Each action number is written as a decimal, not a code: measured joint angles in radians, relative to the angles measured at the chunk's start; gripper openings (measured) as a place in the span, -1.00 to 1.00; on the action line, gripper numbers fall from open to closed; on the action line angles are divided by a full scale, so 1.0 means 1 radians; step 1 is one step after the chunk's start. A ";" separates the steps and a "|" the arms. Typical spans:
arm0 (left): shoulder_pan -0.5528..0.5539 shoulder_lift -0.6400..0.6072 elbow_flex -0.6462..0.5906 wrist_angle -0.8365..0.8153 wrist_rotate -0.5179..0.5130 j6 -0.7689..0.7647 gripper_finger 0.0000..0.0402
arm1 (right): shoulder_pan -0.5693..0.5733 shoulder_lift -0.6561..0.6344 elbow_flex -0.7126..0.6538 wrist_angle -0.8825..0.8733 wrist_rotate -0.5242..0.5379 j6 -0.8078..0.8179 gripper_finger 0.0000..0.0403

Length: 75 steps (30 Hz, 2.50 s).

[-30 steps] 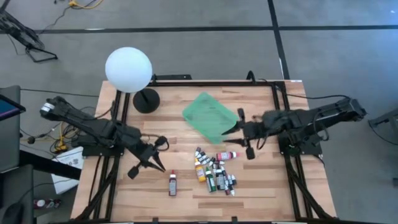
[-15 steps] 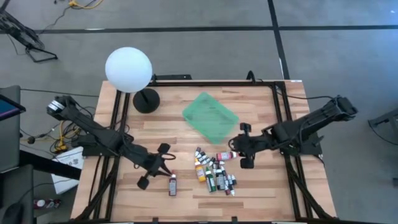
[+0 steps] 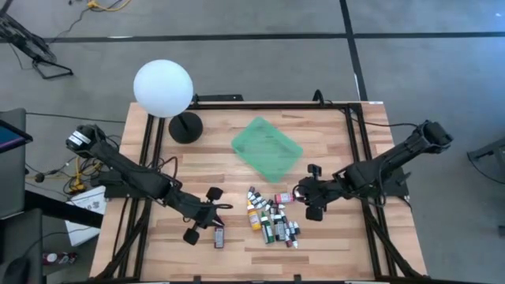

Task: Pick & Place food coloring
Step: Put the large pink food coloring bottle into the green bin

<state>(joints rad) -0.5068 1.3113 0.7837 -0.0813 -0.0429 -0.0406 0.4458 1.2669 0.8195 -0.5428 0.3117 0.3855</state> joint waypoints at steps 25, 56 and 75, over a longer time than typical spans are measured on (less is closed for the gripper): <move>0.000 -0.001 0.000 0.023 -0.018 -0.018 -0.92 | -0.091 0.266 0.015 0.131 -0.076 -0.105 -0.08; -0.001 -0.001 0.000 0.003 -0.046 -0.036 -0.92 | -0.101 0.333 0.016 0.063 -0.078 -0.071 -0.15; -0.001 -0.001 0.000 0.001 -0.048 -0.033 -0.92 | -0.079 0.292 0.016 -0.137 -0.133 0.014 -0.13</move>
<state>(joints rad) -0.5076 1.3106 0.7841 -0.0800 -0.0910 -0.0738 0.3664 1.5589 0.8356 -0.6802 0.1789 0.3990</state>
